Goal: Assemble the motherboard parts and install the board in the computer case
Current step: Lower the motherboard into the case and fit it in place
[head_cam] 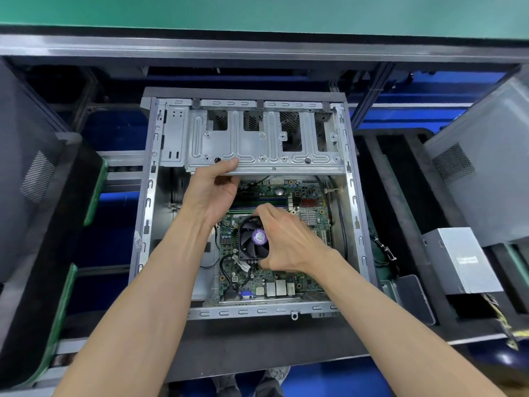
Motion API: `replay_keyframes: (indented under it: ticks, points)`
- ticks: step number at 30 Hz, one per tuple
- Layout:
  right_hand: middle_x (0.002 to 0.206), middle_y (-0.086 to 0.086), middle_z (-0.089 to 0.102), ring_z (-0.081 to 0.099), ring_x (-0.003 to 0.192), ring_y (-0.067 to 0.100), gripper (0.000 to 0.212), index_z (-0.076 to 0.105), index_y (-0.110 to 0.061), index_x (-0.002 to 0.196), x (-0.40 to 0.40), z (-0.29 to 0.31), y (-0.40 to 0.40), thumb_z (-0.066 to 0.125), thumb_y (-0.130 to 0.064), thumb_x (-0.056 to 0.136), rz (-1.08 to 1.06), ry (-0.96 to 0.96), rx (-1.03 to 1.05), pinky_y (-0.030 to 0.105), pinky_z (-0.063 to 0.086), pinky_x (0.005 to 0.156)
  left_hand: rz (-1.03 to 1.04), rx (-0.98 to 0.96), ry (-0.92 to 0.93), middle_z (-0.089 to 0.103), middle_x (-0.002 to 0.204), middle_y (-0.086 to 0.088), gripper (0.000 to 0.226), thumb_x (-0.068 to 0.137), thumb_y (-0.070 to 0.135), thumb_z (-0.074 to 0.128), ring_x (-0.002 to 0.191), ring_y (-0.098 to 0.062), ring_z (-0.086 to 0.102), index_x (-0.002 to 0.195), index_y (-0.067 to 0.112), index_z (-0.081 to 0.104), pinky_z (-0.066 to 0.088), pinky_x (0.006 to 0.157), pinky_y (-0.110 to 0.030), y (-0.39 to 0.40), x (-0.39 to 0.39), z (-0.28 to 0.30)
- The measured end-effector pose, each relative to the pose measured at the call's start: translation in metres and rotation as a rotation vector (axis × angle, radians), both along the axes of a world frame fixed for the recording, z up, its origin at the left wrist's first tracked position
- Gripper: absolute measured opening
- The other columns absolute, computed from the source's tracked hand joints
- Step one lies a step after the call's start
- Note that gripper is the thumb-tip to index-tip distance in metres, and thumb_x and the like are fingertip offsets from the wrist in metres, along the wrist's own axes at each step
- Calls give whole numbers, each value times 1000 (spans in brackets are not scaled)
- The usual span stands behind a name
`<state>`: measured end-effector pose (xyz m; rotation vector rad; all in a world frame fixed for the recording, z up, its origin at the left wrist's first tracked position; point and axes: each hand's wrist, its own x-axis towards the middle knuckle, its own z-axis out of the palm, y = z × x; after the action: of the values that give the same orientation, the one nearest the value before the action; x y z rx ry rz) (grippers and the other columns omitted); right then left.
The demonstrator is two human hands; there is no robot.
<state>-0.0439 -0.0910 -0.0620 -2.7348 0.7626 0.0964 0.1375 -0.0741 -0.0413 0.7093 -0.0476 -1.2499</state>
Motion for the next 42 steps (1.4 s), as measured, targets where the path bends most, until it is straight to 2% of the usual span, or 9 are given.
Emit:
replay_keyframes:
  ticks: [4,8,13,16,23,27,31,35,42]
  points:
    - [112,2,46,49,94,26,79,37,-12,122,0,-2,-1,81,-48,66,-8,30,30,40,50,74,-15,-4,-9,68,73,-7,31,85,-13,58,74,-16,69,64,3,75,57,80,-23,-3,1,-1]
    - [132,3,52,52,113,25,79,43,-16,133,0,9,5,35,-80,87,-156,-19,-81,47,47,91,-14,-2,8,67,76,-8,26,81,-13,61,77,-18,67,65,2,74,57,83,-25,-5,2,-3]
    - [70,0,50,57,64,29,16,47,-9,108,-5,15,14,44,-22,99,-784,-254,-76,32,29,48,-30,-14,17,70,78,-8,21,77,-12,65,78,-18,70,67,3,76,57,82,-24,-2,2,-5]
    - [78,9,57,54,67,31,29,41,-4,120,-13,17,13,46,-10,92,-969,-287,-22,37,33,53,-25,-11,20,71,77,-8,22,77,-11,65,77,-18,71,66,3,76,56,81,-23,-2,3,-5]
    - [98,20,61,64,74,29,26,53,5,108,-16,19,-7,64,-11,92,-1024,-84,45,27,39,46,-41,-36,8,70,74,-6,25,79,-10,64,76,-17,71,64,5,75,56,77,-23,0,3,-6]
    - [70,6,46,51,56,17,15,53,-6,83,-16,21,-17,61,-8,95,-911,71,-61,28,47,48,-59,-48,0,70,74,-6,25,80,-10,63,77,-18,71,64,5,75,57,79,-23,0,3,-5]
    - [92,19,66,68,80,33,11,57,2,106,-12,17,-14,55,-1,95,-884,41,-208,31,43,53,-55,-37,-3,68,75,-6,25,81,-10,62,77,-18,69,65,4,75,57,82,-23,1,2,-5]
    - [80,17,68,66,69,40,19,52,2,117,-3,12,-6,48,-4,99,-628,-124,-185,37,38,52,-47,-41,-3,70,76,-8,30,85,-13,57,77,-19,71,65,2,75,56,80,-23,0,1,-3]
    - [52,12,56,56,44,33,41,61,-7,68,-20,14,-8,54,-29,102,-587,-170,-385,25,17,44,-57,-47,-10,70,75,-8,29,85,-12,59,78,-19,71,66,3,75,56,84,-24,1,2,-4]
